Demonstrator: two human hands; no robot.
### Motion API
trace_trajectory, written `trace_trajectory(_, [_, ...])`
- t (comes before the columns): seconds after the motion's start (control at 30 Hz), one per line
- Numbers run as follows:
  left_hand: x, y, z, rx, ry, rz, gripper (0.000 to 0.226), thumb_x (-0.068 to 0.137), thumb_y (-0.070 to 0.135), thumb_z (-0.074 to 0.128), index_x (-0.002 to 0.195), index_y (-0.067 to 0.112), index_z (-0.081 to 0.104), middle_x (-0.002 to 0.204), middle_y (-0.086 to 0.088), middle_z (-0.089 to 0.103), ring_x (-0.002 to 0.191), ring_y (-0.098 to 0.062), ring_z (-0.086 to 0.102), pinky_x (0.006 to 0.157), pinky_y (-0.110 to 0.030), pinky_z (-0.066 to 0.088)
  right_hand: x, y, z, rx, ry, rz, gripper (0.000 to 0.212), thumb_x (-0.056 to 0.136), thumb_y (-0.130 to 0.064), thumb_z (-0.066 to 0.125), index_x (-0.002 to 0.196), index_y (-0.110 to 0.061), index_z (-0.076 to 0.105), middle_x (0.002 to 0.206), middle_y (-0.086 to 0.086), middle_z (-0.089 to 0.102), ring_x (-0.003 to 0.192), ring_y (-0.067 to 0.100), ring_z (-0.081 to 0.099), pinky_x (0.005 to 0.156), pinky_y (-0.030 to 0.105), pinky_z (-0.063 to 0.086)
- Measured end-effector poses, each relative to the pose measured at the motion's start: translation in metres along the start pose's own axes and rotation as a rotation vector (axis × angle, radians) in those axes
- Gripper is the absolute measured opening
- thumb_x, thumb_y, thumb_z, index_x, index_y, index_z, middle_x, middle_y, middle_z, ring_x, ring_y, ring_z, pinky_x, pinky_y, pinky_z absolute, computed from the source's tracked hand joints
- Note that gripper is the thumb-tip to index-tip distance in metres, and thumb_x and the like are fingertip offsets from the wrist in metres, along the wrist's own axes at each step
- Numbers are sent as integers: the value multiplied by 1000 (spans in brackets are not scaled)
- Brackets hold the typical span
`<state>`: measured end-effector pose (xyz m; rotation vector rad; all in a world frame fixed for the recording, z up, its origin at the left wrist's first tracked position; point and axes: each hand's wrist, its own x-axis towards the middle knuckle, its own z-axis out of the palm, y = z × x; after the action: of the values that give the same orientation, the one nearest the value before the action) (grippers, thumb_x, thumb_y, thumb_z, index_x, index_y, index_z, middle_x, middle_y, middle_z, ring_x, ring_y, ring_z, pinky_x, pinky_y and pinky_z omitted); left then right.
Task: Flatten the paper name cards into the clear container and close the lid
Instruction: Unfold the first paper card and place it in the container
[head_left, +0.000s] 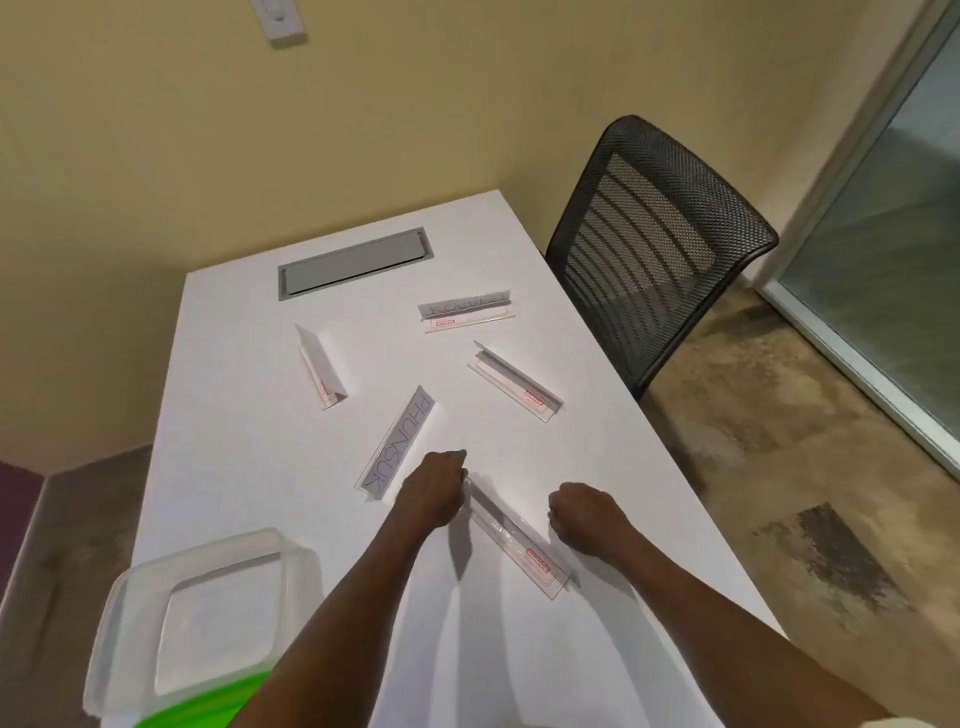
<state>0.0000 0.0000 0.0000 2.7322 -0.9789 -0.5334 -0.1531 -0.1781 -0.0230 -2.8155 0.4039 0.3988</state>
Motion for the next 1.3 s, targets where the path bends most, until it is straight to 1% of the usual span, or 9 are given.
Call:
trace_trajectory(0.2, [5,4,14,67,-88,-49,20,98,26,36,95,13,50,101,-9,61,100,-29,54,71,-41,50,-10,2,-2,148,-231,276,17,89,-21,47,96,-9,57,107,10,61,97,29,62,79,31,46])
trace_trajectory(0.3, [10,6,19,85,-111,-50,23,98,24,37,101,10,56,104,-10,63,103,-29,55,76,-42,50,-10,3,0,283,-342,448,14,81,-17,48,66,-16,48,79,7,66,66,24,62,70,26,51])
trace_trajectory(0.4, [14,6,26,70,-119,-60,25,97,22,39,102,8,59,105,-11,63,103,-30,56,80,-41,50,-10,4,4,447,-454,586,22,70,-9,42,56,-8,58,50,7,66,39,20,59,67,31,60])
trace_trajectory(0.53, [19,3,36,8,-103,-91,25,97,22,41,98,7,61,102,-11,62,99,-30,58,74,-34,43,-4,5,15,621,-523,673,30,74,-9,42,65,1,69,59,11,71,55,25,71,73,39,60])
trace_trajectory(0.67, [21,3,39,-39,-74,-89,26,97,21,39,91,7,60,99,-12,63,96,-30,57,70,-31,38,4,7,21,760,-567,773,26,81,-6,46,72,9,65,67,19,72,64,31,72,73,42,60])
trace_trajectory(0.9, [17,0,42,-86,-24,-117,29,98,22,38,80,8,57,91,-14,63,89,-31,56,64,-30,34,7,8,19,827,-701,849,29,94,-13,49,91,13,59,69,21,66,39,20,53,40,19,41])
trace_trajectory(1.13, [13,-2,27,-116,49,-138,32,95,19,46,71,5,60,82,-15,66,82,-33,58,62,-33,40,6,3,13,918,-706,901,17,94,-5,50,81,1,59,45,11,62,28,14,52,33,13,33])
trace_trajectory(1.23, [10,-7,18,-155,135,-147,41,89,17,51,50,13,40,62,-12,60,67,-34,54,55,-30,32,9,-1,7,910,-756,886,24,96,-4,48,74,-4,57,40,6,60,25,9,48,30,13,32])
trace_trajectory(1.3, [9,-9,10,-199,194,-184,40,87,17,53,50,9,40,52,-9,51,63,-32,50,54,-32,33,10,-5,-1,936,-757,870,28,98,-4,46,72,-2,55,38,5,58,24,8,48,28,13,34])
